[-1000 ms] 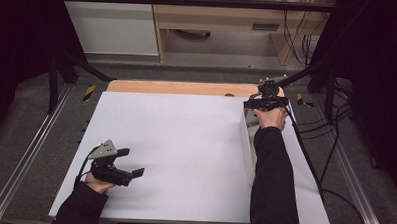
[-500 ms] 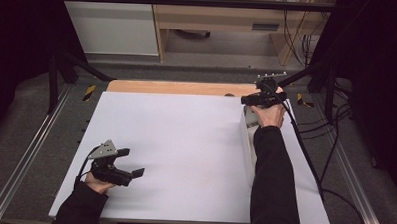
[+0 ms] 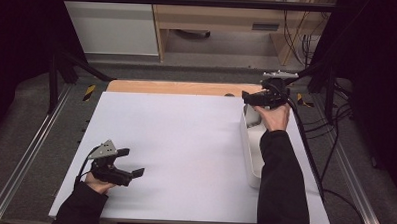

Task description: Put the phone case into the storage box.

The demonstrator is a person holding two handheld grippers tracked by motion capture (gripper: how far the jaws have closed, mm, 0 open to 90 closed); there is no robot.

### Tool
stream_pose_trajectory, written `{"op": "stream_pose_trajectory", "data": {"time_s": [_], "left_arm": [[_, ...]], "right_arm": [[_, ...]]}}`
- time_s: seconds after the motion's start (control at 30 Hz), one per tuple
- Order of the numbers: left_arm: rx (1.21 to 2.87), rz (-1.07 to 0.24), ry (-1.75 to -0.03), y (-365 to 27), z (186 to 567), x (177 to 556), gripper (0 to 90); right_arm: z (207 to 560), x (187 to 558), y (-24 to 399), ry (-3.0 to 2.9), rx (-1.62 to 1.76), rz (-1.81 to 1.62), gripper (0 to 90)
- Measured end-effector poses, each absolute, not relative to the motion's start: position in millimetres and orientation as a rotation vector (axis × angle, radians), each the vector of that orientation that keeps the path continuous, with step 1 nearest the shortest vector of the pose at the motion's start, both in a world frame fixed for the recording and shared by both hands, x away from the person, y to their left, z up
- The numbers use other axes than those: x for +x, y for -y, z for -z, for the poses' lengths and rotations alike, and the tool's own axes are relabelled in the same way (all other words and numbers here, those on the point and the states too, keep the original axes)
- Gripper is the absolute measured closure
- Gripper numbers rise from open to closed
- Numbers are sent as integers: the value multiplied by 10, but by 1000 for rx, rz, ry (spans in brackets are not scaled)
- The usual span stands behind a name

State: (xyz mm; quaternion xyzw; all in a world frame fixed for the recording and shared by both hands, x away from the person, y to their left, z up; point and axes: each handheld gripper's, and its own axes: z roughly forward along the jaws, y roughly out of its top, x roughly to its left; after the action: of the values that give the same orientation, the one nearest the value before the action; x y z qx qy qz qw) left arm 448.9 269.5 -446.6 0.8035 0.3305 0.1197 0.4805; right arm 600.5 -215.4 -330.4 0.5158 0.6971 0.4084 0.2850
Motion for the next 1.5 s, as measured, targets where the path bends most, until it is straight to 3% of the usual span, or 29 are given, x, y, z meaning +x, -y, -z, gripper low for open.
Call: {"op": "stream_pose_trajectory", "data": {"time_s": [0.63,0.97,1.5], "left_arm": [[1948,-314,-805,-2691,4460,4480,3],[1926,-331,-804,-2698,4452,4466,3],[1902,-349,-792,-2714,4430,4439,3]], "right_arm": [[3304,5049,2182,-1845,1089,-1448,1],[3627,4632,2327,-1878,985,-1553,4],[4060,4277,2663,-1893,949,-1594,4]]}}
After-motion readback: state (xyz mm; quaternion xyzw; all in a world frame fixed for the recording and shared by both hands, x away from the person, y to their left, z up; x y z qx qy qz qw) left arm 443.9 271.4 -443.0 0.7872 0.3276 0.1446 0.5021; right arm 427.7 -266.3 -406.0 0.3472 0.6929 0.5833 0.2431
